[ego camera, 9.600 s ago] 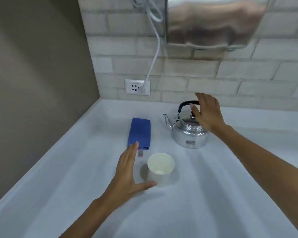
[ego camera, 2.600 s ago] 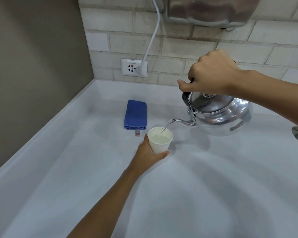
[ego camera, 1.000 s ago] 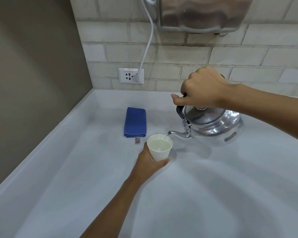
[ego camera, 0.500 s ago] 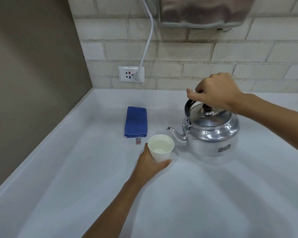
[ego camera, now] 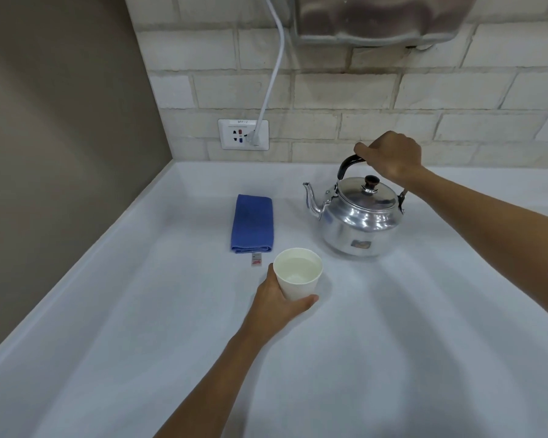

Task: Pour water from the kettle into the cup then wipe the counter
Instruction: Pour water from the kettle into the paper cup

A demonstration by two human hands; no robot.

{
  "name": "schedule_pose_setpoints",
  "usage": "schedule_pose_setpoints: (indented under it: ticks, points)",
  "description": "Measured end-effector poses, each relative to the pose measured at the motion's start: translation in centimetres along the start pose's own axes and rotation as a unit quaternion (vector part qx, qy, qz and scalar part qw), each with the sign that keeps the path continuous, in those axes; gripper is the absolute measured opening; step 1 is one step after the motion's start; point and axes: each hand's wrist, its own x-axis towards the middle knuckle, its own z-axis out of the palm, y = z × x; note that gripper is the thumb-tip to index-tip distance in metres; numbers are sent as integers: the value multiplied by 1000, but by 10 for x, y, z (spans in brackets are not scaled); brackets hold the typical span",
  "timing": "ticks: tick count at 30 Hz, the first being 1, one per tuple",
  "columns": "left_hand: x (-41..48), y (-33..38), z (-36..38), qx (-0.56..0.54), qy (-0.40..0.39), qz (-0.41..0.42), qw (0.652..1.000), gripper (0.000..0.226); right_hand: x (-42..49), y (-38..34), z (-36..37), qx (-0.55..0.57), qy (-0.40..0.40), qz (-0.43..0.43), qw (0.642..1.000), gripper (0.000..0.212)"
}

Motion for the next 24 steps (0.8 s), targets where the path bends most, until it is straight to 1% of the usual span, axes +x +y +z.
schedule_pose_setpoints:
  ticks: [4,17,24]
  points:
    - [1,-1,0,3,-2,-2,1000,86,11,-1,14,12,1,6,1000,49]
    - [1,-3,0,-8,-11,-3,1000,84,30,-3,43,-23,-9,-5,1000,53]
    - [1,-3,-1,-9,-13,-1,1000,84,31,-2,44,-54,-7,-33,998,58]
